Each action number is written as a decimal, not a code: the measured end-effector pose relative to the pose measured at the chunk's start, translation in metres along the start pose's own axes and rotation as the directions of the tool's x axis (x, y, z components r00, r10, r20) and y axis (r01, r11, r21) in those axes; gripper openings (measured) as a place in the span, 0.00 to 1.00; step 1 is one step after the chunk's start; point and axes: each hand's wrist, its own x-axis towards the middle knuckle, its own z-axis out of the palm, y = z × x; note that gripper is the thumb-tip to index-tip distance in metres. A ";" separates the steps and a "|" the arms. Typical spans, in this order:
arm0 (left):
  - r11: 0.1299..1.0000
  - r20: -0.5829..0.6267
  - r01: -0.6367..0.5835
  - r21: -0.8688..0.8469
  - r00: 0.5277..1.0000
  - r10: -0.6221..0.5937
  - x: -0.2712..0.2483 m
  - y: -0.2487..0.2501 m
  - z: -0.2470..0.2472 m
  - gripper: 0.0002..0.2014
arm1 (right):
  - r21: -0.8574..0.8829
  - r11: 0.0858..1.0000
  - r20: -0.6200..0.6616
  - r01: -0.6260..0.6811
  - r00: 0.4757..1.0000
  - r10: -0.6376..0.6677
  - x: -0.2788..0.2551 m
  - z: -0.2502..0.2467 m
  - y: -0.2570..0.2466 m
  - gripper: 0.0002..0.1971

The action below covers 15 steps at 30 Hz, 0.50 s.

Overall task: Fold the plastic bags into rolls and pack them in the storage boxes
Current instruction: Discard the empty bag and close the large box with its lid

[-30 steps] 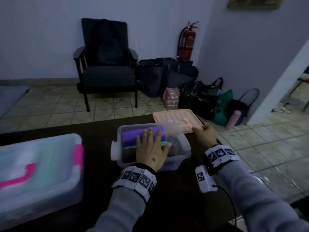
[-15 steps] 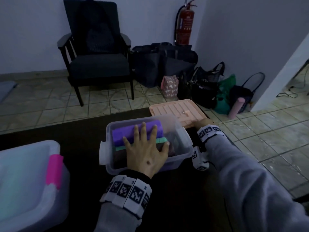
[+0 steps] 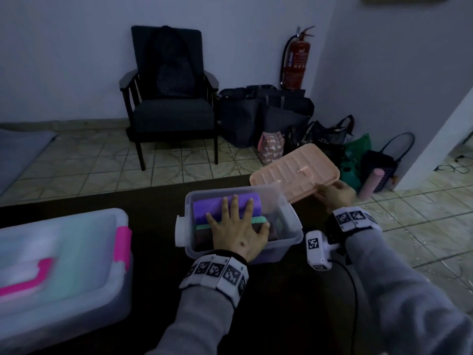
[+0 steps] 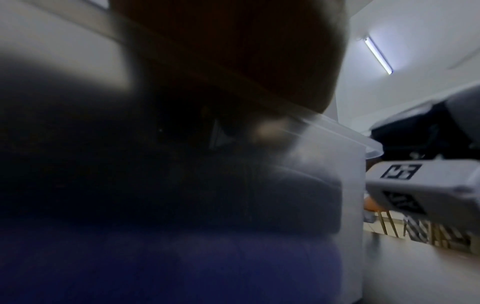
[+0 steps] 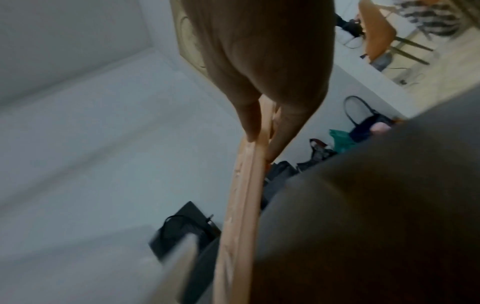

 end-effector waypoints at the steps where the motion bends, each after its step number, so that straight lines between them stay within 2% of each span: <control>1: 1.000 0.011 0.002 -0.004 1.000 -0.002 -0.002 0.000 -0.001 0.34 | 0.002 0.999 -0.006 0.054 0.999 -0.054 -0.007 -0.002 -0.008 0.24; 3: 1.000 0.024 0.004 -0.010 1.000 -0.003 -0.008 -0.001 -0.002 0.34 | -0.058 0.975 0.031 0.215 0.976 -0.214 -0.030 -0.005 -0.027 0.21; 4: 1.000 0.027 0.005 -0.011 1.000 -0.005 -0.013 -0.002 -0.003 0.34 | -0.118 0.942 0.073 0.315 0.948 -0.309 -0.043 -0.007 -0.036 0.20; 6: 1.000 0.036 0.004 -0.010 0.999 -0.004 -0.024 -0.005 -0.003 0.34 | -0.272 0.817 0.192 0.509 0.860 -0.472 -0.073 -0.013 -0.052 0.20; 7: 1.000 0.041 0.000 -0.010 0.999 0.000 -0.031 -0.006 -0.002 0.34 | -0.325 0.750 0.262 0.575 0.817 -0.513 -0.089 -0.015 -0.059 0.20; 12: 1.000 0.090 -0.024 0.014 0.996 0.023 -0.059 -0.016 0.000 0.34 | -0.420 0.528 0.512 0.738 0.673 -0.533 -0.159 -0.004 -0.067 0.22; 14: 0.999 0.137 -0.031 -0.033 0.990 0.036 -0.064 -0.020 -0.003 0.35 | -0.372 0.552 0.559 0.746 0.655 -0.508 -0.187 0.004 -0.065 0.17; 15: 0.993 0.133 -0.031 -0.112 0.990 0.046 -0.066 -0.024 -0.006 0.35 | -0.347 0.557 0.590 0.754 0.637 -0.495 -0.202 0.006 -0.064 0.14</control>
